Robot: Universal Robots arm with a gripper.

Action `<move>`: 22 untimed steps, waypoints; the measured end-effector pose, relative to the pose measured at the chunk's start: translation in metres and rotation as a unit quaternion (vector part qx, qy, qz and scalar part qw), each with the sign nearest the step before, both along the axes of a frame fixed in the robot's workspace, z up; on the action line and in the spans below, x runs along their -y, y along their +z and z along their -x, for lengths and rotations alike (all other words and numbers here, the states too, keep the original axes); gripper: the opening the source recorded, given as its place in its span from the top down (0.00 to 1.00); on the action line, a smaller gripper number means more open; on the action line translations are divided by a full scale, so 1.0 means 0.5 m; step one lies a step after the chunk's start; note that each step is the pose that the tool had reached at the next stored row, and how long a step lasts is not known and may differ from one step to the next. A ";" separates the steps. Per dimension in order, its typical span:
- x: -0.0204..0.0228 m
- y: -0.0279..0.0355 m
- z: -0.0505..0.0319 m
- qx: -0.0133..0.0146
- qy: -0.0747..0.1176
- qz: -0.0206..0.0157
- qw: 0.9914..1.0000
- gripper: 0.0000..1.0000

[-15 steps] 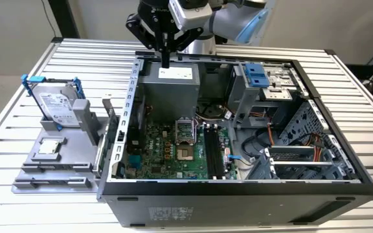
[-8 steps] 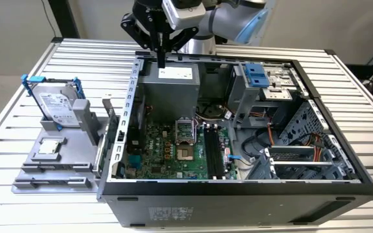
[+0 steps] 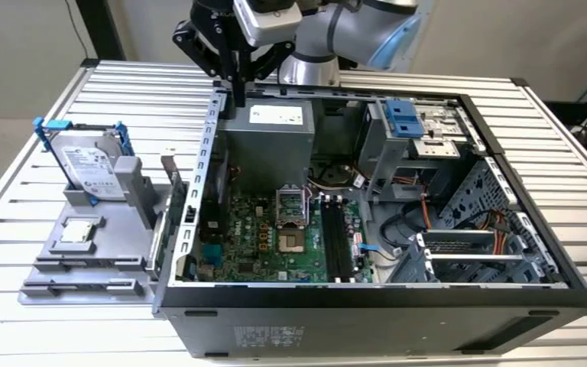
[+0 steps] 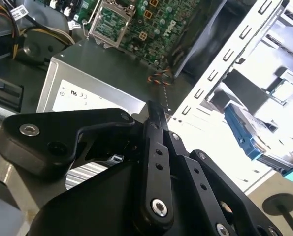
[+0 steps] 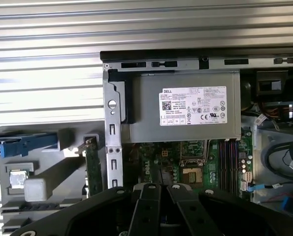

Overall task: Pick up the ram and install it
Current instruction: 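Reach for the ram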

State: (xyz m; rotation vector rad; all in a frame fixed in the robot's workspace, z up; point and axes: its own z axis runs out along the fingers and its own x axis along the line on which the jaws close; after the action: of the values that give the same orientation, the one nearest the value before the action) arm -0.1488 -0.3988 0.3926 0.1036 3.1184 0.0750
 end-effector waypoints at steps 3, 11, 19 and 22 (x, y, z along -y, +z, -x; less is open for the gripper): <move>0.0000 0.000 0.015 0.000 0.001 0.000 1.000 1.00; 0.0000 0.000 0.056 0.000 0.004 0.000 1.000 1.00; 0.0000 0.000 0.100 0.000 0.006 0.000 1.000 1.00; 0.0000 0.000 0.117 0.000 0.007 0.000 1.000 1.00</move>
State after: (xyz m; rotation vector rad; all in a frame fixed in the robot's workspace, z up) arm -0.2071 -0.3988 0.3926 0.0832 3.1192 0.0754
